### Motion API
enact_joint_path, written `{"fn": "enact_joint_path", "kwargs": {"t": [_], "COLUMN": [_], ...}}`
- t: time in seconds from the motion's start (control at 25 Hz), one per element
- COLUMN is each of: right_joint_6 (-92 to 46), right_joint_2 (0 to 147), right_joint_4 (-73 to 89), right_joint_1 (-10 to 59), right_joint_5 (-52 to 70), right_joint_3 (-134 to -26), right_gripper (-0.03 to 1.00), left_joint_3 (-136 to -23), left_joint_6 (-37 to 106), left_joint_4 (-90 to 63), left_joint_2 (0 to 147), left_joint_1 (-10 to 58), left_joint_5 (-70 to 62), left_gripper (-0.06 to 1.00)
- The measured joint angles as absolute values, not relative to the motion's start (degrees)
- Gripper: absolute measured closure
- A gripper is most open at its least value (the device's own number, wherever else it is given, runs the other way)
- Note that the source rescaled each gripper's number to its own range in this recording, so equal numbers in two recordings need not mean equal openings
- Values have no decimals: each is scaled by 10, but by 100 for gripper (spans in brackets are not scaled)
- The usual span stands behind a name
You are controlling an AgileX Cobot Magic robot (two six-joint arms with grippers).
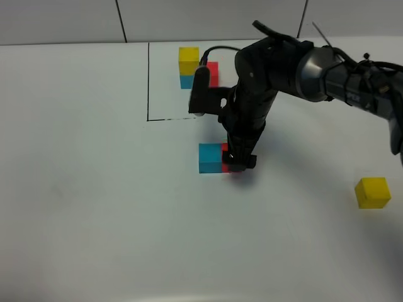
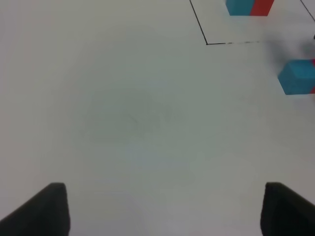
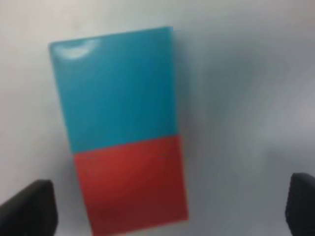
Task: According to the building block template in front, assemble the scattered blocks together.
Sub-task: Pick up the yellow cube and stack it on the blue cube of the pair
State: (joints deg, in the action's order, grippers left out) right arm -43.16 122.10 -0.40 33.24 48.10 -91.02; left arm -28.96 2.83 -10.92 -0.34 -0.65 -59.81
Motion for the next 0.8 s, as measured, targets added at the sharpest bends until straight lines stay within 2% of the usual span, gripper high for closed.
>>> {"fn": "enact_joint_path", "kwargs": {"t": [0.36, 0.6, 0.8], "right_joint_6": [-233, -73, -26], "right_joint_2": [1072, 982, 964], "right_joint_4": [-59, -69, -27], "right_joint_1": [250, 152, 76], "right_joint_5": [418, 404, 384], "right_joint_3": [-707, -595, -520], "right_gripper": [-3, -3, -2], "left_joint_3": [-290, -290, -290], "left_joint_6": [28, 28, 28], "left_joint_4": [-109, -109, -109], "left_joint_2": [-3, -3, -3], "left_joint_1": [-6, -6, -6], "left_joint_5": [-598, -598, -598], "left_gripper": [-2, -2, -2]}}
